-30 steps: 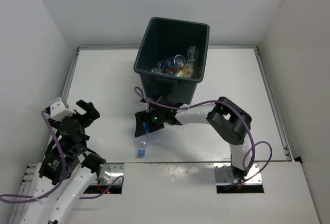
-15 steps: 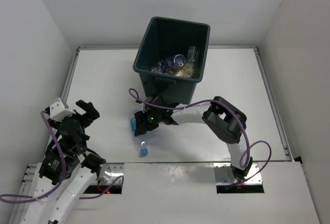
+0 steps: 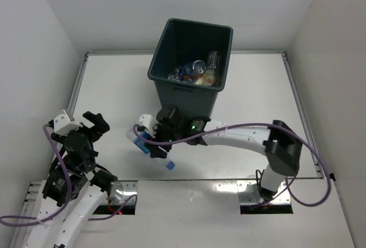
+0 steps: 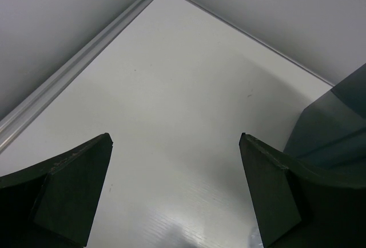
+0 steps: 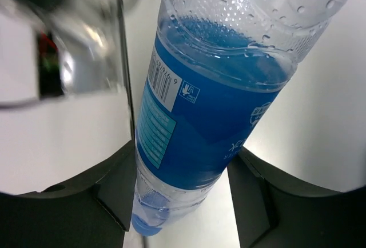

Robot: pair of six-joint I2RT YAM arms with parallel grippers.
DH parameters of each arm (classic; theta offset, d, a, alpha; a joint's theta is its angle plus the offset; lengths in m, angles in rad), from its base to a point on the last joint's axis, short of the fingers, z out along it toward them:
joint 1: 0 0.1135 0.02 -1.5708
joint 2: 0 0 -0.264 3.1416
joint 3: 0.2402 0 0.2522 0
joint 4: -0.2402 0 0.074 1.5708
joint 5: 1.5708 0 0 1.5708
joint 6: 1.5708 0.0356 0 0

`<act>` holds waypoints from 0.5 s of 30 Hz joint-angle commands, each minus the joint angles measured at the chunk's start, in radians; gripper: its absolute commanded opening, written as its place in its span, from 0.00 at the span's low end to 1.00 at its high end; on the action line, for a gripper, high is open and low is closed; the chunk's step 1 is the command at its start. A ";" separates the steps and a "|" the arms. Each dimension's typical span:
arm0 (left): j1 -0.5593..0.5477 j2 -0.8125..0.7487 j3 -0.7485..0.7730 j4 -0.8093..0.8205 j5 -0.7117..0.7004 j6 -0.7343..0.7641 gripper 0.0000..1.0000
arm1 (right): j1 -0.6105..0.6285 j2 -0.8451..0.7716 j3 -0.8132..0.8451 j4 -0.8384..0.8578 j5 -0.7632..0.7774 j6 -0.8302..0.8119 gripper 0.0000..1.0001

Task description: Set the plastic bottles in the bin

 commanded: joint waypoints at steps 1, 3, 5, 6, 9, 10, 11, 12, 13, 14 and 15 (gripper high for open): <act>-0.009 -0.015 0.001 0.009 -0.015 0.000 1.00 | -0.001 -0.118 0.191 0.029 -0.005 -0.195 0.00; -0.009 -0.015 0.001 0.009 -0.024 -0.009 1.00 | -0.012 -0.140 0.295 0.001 -0.075 -0.227 0.00; -0.009 -0.015 0.001 0.009 -0.024 -0.009 1.00 | -0.035 -0.150 0.392 -0.011 -0.158 -0.240 0.00; -0.009 -0.015 0.001 0.009 -0.035 -0.009 1.00 | -0.035 -0.163 0.423 -0.011 -0.175 -0.252 0.00; -0.009 -0.015 0.001 0.009 -0.035 -0.019 1.00 | -0.056 -0.219 0.482 0.090 -0.130 -0.336 0.00; -0.009 -0.015 0.001 0.009 -0.044 -0.019 1.00 | -0.081 -0.233 0.482 0.187 -0.099 -0.379 0.00; -0.009 -0.015 0.001 0.009 -0.044 -0.019 1.00 | -0.099 -0.233 0.482 0.238 -0.065 -0.379 0.00; -0.009 -0.015 0.001 0.009 -0.044 -0.019 1.00 | -0.124 -0.242 0.494 0.284 0.003 -0.417 0.00; -0.009 -0.015 0.001 0.009 -0.044 -0.019 1.00 | -0.150 -0.224 0.530 0.323 0.044 -0.428 0.00; -0.009 -0.015 0.001 0.009 -0.044 -0.019 1.00 | -0.212 -0.204 0.563 0.369 0.134 -0.428 0.00; -0.009 -0.004 0.001 0.009 -0.044 -0.019 1.00 | -0.242 -0.178 0.643 0.369 0.182 -0.428 0.00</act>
